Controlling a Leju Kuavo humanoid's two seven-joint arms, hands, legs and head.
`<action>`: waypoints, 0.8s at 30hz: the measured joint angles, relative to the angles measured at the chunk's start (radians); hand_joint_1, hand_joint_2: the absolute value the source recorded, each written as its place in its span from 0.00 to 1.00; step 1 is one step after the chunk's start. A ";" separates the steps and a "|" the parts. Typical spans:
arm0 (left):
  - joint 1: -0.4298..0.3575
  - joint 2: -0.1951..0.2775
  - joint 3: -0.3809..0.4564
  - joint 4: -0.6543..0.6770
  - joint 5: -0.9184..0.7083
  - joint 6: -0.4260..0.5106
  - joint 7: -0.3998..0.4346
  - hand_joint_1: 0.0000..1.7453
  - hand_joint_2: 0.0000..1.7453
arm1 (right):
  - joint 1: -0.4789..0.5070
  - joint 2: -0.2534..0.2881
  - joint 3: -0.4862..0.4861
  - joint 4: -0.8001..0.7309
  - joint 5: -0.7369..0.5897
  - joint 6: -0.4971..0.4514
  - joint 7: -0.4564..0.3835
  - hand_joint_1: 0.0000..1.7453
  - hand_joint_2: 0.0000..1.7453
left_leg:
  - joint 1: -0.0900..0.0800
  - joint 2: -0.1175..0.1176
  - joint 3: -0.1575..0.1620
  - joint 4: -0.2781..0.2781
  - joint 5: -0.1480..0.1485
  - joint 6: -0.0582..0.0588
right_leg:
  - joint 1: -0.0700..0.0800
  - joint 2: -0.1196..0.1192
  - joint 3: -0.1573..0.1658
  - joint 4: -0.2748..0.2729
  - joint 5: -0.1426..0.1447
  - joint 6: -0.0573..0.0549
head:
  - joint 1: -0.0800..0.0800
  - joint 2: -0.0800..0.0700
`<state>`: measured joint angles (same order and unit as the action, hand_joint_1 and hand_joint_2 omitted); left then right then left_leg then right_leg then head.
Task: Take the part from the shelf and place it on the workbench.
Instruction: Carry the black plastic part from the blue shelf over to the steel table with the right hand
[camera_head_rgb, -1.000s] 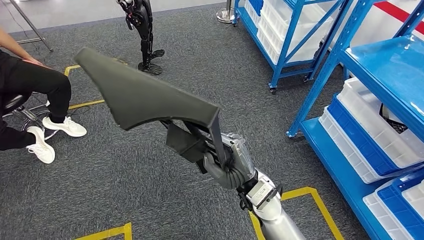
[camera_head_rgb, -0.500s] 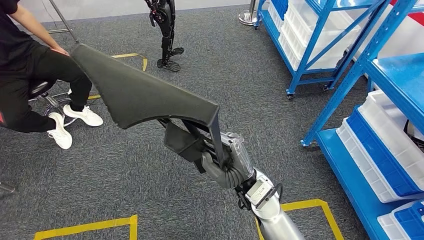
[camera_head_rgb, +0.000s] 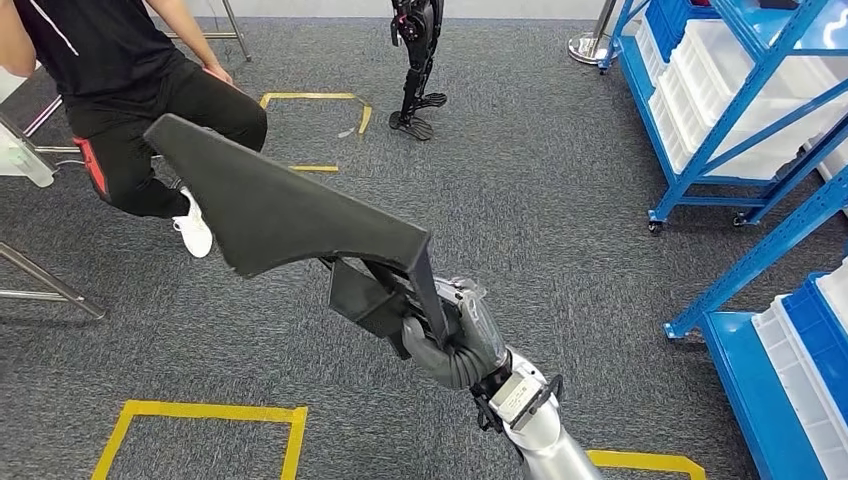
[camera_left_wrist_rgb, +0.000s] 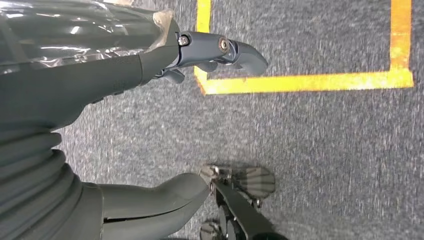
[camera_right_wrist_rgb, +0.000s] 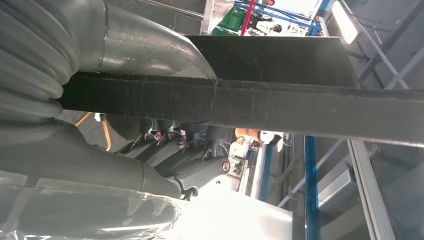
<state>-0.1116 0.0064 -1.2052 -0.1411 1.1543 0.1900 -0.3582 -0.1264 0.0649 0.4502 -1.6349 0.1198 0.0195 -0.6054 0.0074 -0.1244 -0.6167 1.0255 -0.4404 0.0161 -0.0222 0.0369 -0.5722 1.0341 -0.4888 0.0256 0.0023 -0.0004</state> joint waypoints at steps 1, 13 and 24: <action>0.003 0.000 0.000 0.000 0.000 0.000 0.000 0.00 1.00 | 0.000 0.001 0.000 0.000 0.000 0.000 0.000 1.00 1.00 | 0.001 0.010 -0.002 0.003 -0.002 -0.004 | 0.001 -0.007 0.001 -0.002 0.002 -0.006 | 0.000 0.000; -0.003 -0.003 0.001 0.000 0.007 -0.005 0.001 0.00 1.00 | -0.004 0.006 0.001 0.004 -0.019 -0.013 -0.014 1.00 1.00 | -0.014 0.184 -0.003 0.018 -0.015 0.005 | 0.024 -0.122 0.007 -0.005 -0.009 -0.032 | -0.008 0.000; -0.011 -0.001 -0.002 0.000 -0.009 -0.033 0.002 0.00 1.00 | -0.021 0.007 0.003 0.023 -0.031 -0.005 -0.018 1.00 1.00 | -0.006 0.066 0.022 -0.024 0.005 0.033 | 0.010 -0.042 -0.115 0.232 -0.091 -0.003 | -0.004 0.000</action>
<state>-0.1227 0.0052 -1.2072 -0.1411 1.1451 0.1572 -0.3560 -0.1474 0.0720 0.4536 -1.6121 0.0887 0.0149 -0.6229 0.0019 -0.0585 -0.5950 1.0015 -0.4354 0.0493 -0.0119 -0.0051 -0.6874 1.2658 -0.5797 0.0231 -0.0017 -0.0004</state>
